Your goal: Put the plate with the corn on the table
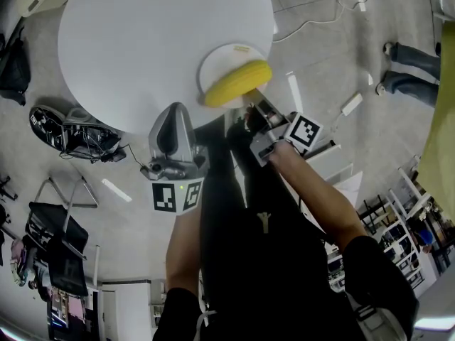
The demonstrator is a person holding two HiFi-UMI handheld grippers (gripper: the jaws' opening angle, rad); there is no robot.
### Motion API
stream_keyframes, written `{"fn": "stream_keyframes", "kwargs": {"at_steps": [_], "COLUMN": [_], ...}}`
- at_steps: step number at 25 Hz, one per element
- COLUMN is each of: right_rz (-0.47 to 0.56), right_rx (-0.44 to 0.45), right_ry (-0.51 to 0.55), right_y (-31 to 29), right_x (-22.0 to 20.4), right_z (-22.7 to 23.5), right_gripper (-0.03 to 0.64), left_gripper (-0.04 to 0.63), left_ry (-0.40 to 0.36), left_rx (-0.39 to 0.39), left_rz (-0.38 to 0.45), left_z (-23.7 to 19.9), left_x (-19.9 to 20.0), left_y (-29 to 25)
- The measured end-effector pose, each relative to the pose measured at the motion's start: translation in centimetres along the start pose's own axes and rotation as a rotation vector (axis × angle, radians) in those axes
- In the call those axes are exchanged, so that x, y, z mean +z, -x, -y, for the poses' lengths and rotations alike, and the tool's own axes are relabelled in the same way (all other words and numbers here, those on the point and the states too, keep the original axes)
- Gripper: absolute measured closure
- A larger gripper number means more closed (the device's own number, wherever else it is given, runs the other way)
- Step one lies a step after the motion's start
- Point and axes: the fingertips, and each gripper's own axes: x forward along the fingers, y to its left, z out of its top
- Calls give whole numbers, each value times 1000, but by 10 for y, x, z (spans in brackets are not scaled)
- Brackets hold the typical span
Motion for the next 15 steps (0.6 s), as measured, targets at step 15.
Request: {"fn": "stream_keyframes", "kwargs": {"at_steps": [15], "right_rz": [27], "right_rx": [-20], "right_ry": [-18], "right_y": [-2], "right_x": [1], "right_z": [-7], "right_gripper": [485], "left_gripper": [591], "left_ry": [2], "left_rx": [4], "left_rz": [10], "left_z": [-2], "left_x": [9], "left_y": [2]}}
